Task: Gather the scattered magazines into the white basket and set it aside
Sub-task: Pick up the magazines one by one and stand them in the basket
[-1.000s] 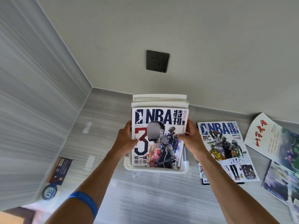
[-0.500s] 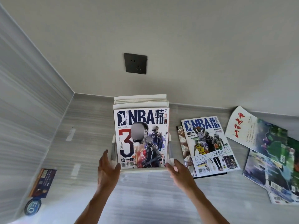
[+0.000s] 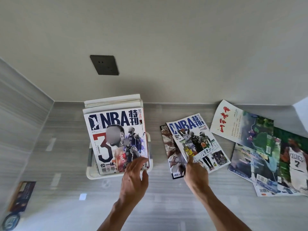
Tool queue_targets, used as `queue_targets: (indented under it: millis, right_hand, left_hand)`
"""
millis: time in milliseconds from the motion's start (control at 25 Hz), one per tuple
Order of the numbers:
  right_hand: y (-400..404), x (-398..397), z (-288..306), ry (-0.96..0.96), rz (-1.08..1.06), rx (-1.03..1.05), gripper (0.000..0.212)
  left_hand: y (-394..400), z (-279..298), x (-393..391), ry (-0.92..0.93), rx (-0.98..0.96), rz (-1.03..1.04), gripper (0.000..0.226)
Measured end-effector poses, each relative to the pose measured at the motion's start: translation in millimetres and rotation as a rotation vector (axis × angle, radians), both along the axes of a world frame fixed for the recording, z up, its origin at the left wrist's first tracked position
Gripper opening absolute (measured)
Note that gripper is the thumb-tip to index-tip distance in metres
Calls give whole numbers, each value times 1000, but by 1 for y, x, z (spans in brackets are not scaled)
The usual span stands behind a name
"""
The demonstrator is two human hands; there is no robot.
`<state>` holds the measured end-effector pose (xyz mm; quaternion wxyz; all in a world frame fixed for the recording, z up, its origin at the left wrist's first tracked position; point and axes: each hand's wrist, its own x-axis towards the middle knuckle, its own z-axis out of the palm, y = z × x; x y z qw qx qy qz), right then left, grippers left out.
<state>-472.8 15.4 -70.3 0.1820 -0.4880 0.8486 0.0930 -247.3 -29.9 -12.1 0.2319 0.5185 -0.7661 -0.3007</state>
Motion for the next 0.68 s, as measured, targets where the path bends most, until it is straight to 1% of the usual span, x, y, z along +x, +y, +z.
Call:
queue_targets:
  millis: [40,120,160,200,240,280,320,360,400,440,480,520,560,600,640,680]
  right_hand:
    - [1,-12,4,-53,-44,-27,39]
    - [8,-35,22,-174,-186,-95,4]
    - [13,-40,30,-234,-235,-143,23]
    - [19,-39,37,-293,-226,-201,32]
    - [26,-32,46,-336,-231,-268,32]
    - [35,-24,54,-395,-221,-330,24]
    - [46,-11,60,-460,-216,-387,11]
    - [57,3,65,-521,-196,-430,5]
    - [68,17,69,-575,-170,-467,19]
    - [77,28,72,-611,-113,-485,31]
    - [82,33,73,-681,-53,-478,38]
    - [82,35,76,-784,17,-440,40]
    - [80,33,77,-884,67,-357,35]
    - [74,27,77,-921,67,-328,29]
    - [66,19,76,-926,-16,-364,29]
    - [58,9,75,-923,-157,-423,37]
  left_hand:
    - [2,1,-10,38,57,0,34]
    - [3,8,-35,147,225,22,30]
    - [4,12,-48,211,333,20,26]
    - [3,18,-63,239,434,-1,21]
    - [0,21,-78,212,538,-38,31]
    - [-4,27,-93,133,654,-60,59]
    - [-6,28,-106,80,756,-56,84]
    - [-7,28,-115,82,817,-40,93]
    - [-8,26,-121,126,840,-6,84]
    - [-10,26,-122,129,838,48,68]
    - [-11,25,-118,100,816,104,59]
    - [-11,26,-110,86,803,156,60]
    - [-10,27,-98,113,793,187,58]
    - [-10,28,-83,176,754,158,48]
    - [-11,32,-67,260,685,73,34]
    - [-11,40,-50,319,619,-37,20]
